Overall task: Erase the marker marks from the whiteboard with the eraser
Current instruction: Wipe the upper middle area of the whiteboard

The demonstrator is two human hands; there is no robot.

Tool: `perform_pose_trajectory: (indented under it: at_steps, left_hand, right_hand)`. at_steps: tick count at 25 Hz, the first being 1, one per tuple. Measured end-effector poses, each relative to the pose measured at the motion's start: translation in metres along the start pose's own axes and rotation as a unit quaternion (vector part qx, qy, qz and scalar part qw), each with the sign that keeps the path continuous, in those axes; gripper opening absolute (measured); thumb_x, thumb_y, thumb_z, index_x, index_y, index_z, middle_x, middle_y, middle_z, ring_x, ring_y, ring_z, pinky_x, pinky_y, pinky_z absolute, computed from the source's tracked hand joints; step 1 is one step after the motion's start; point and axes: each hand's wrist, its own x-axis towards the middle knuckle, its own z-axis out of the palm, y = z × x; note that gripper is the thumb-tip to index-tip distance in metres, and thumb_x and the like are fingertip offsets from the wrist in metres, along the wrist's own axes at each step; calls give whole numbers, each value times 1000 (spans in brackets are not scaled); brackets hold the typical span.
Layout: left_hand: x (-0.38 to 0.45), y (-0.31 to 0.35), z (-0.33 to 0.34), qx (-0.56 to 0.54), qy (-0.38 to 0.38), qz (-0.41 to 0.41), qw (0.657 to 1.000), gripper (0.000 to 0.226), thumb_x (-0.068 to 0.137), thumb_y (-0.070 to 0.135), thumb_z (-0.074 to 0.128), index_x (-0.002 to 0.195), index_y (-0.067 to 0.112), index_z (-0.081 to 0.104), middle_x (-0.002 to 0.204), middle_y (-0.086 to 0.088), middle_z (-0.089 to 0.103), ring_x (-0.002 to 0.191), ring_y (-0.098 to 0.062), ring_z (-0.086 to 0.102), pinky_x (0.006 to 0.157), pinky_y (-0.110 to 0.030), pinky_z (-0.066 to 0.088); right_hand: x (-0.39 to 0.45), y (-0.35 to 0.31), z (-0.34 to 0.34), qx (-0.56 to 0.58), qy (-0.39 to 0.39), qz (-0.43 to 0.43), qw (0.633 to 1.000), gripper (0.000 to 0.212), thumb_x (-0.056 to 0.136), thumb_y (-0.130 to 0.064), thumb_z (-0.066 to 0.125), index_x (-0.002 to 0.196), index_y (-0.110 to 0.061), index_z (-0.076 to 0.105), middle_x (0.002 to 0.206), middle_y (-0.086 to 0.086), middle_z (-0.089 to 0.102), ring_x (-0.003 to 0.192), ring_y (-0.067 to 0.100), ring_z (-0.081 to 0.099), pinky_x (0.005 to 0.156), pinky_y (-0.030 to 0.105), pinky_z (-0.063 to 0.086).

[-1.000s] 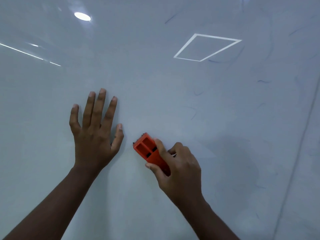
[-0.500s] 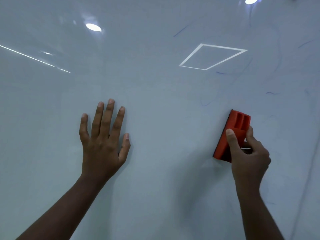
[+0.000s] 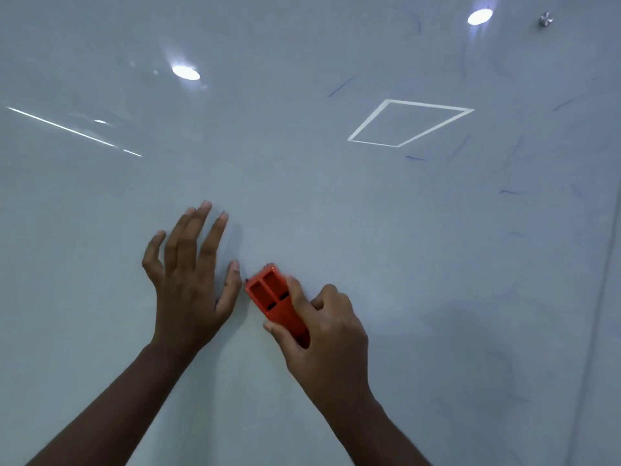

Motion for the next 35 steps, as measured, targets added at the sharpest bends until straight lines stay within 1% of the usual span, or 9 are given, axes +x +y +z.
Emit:
perform_pose_trajectory:
  at_steps: [5,10,15,20,22,24,29,32,35]
  left_hand:
    - [75,-14,-3,40,17,22,999,63,106,36,46,164,13,37,174,-14,25,163,-33,20,124,-64,17]
    - [139,-27,10,58,18,44,997,65,109,41,39,168,15,29,177,-12,16,165,-30,12,127,-64,10]
    - [138,-26,19,63,25,43,997,66,109,38,37,169,13,25,177,-12,14,165,-27,14,128,-64,12]
    - [138,-23,19,60,24,45,997,66,109,36,36,169,12,24,178,-13,14,165,-27,13,129,-63,11]
    - [138,-23,19,60,25,42,997,66,109,36,37,169,12,24,178,-13,14,165,-28,13,129,-63,12]
    - [138,-22,19,56,25,41,997,66,108,35,39,168,11,25,177,-13,14,165,-28,14,129,-64,12]
    - [138,-24,19,52,21,47,997,68,107,37,40,168,11,26,177,-13,14,165,-28,14,129,-63,12]
    - [139,-25,19,50,16,44,998,69,107,41,37,168,11,26,178,-12,14,165,-28,13,129,-64,14]
    - [140,-24,18,55,27,43,997,69,106,41,38,167,11,29,177,-12,17,164,-29,18,128,-64,16]
  right_hand:
    - [27,21,-15,-17,45,-44,998,65,85,-64,67,141,-31,61,88,-3,49,73,18,51,57,34,50]
    - [94,86,-55,18,147,125,981,66,87,-67,64,143,-33,60,88,-1,49,77,24,58,65,37,52]
    - [81,158,-82,110,240,288,921,73,85,-65,67,148,-28,56,90,7,55,71,14,54,78,50,56]
    - [104,142,-72,82,293,308,901,67,93,-51,72,153,-29,51,97,13,55,81,18,51,81,32,43]
    - [127,118,-63,72,289,285,911,66,91,-51,74,150,-31,54,94,10,53,83,23,56,79,29,39]
    - [146,81,-48,73,278,225,931,63,89,-54,73,147,-33,58,90,6,49,82,27,58,76,30,43]
    - [144,7,-13,28,190,12,981,67,91,-61,60,150,-29,54,90,-3,46,80,14,46,66,31,52]
    - [140,12,-10,-4,172,-61,983,67,91,-59,64,148,-25,55,91,0,52,78,14,48,63,35,55]
    - [159,27,-18,-64,186,-138,971,63,94,-56,62,148,-23,57,88,4,52,75,21,50,62,40,50]
